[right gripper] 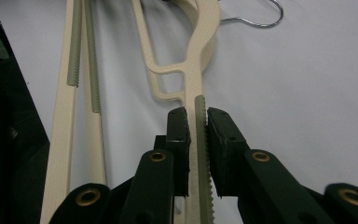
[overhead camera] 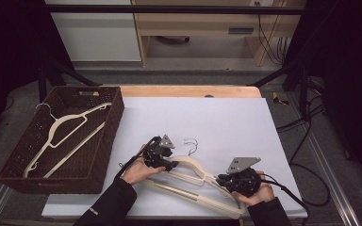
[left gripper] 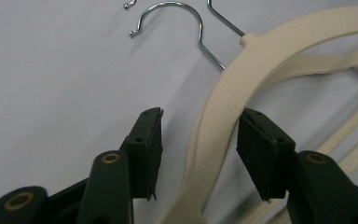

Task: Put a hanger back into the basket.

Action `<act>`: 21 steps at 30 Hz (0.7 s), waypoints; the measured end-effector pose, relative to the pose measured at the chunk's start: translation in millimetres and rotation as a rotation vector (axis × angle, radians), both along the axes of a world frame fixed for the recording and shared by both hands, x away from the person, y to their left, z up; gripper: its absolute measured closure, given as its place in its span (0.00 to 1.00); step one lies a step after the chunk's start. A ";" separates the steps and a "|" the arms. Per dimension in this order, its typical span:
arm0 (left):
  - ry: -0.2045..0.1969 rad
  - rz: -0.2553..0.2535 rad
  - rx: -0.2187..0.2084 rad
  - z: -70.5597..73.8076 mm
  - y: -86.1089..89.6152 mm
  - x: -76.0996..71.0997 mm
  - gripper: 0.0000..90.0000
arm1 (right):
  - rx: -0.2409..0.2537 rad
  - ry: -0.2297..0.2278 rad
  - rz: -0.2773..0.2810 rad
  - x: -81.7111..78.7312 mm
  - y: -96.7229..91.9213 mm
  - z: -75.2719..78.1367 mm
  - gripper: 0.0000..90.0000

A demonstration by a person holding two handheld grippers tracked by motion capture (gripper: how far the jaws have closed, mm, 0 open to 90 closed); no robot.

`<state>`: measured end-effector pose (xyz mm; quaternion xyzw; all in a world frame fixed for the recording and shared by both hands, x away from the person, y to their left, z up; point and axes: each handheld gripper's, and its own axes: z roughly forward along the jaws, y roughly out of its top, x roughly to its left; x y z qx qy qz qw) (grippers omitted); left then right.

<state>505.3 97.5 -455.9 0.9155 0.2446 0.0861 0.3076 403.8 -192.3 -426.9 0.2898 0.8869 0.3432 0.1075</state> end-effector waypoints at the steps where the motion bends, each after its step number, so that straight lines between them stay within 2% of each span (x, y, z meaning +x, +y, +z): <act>1: 0.003 -0.006 0.004 -0.9 -1.0 1.0 0.58 | -0.003 -0.008 0.005 0.1 -0.2 0.2 0.88; 11: 0.015 -0.045 0.004 -0.9 -4.2 1.1 0.78 | 0.008 -0.028 0.015 -0.7 -1.7 1.9 0.88; 14: -0.005 -0.050 0.013 0.5 -3.7 -0.1 0.79 | 0.007 -0.026 0.013 -0.6 -1.8 1.8 0.88; 16: -0.041 -0.057 0.026 6.6 -1.8 -5.3 0.79 | 0.009 -0.017 0.010 0.0 -2.3 1.4 0.88; 18: -0.053 -0.058 0.021 9.2 -1.0 -7.7 0.80 | 0.018 -0.009 0.010 1.1 -3.0 0.1 0.88; 19: -0.076 -0.065 0.018 15.7 1.5 -12.3 0.80 | 0.017 -0.002 0.003 1.4 -3.4 -0.8 0.88; 21: -0.096 -0.071 0.013 20.5 2.9 -17.6 0.80 | 0.015 0.003 0.001 2.9 -3.7 -3.6 0.88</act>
